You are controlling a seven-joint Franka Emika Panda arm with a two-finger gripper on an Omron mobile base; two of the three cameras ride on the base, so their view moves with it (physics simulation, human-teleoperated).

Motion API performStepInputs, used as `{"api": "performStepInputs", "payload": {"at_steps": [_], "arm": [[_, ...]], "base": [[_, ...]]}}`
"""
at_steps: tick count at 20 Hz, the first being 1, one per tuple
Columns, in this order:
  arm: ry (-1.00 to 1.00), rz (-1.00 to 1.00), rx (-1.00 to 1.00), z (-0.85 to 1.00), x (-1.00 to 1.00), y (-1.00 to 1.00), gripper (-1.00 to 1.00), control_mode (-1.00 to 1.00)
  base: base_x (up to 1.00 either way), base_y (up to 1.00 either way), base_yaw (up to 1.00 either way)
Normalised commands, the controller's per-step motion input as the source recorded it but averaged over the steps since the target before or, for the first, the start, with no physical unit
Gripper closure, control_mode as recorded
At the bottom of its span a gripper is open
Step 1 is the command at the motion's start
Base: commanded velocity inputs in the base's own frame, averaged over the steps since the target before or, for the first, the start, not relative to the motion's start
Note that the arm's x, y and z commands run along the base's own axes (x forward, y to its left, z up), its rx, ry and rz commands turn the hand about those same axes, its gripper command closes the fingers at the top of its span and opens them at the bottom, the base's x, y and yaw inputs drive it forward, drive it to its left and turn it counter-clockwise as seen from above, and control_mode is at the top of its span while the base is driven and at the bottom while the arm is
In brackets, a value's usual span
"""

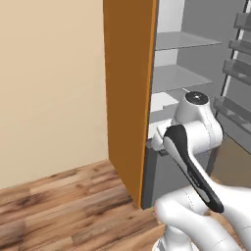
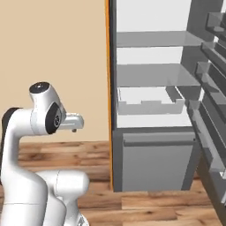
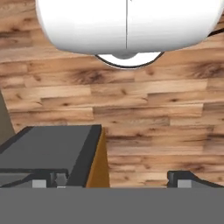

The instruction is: Place one of the steaks on the plate and the other in the bowl. Then place the bowl in the fridge.

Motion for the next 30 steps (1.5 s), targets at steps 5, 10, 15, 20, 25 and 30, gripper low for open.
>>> {"api": "performStepInputs", "payload": {"at_steps": [5,10,15,20,25,30], "arm": [[0.00,0.00,0.00,0.00,0.00,0.00,-1.00,1.00],[0.00,0.00,0.00,0.00,0.00,0.00,-1.00,1.00],[0.00,0.00,0.00,0.00,0.00,0.00,-1.00,1.00],[0.00,0.00,0.00,0.00,0.00,0.00,-1.00,1.00],[0.00,0.00,0.00,0.00,0.00,0.00,-1.00,1.00],[0.00,0.00,0.00,0.00,0.00,0.00,-1.00,1.00]], "base": [[0.23,0.24,0.74],[0.61,0.10,0.69],[0.63,0.07,0.17],[0.94,0.43,0.00],[0.79,0.41,0.03],[0.71,0.07,0.23]]}}
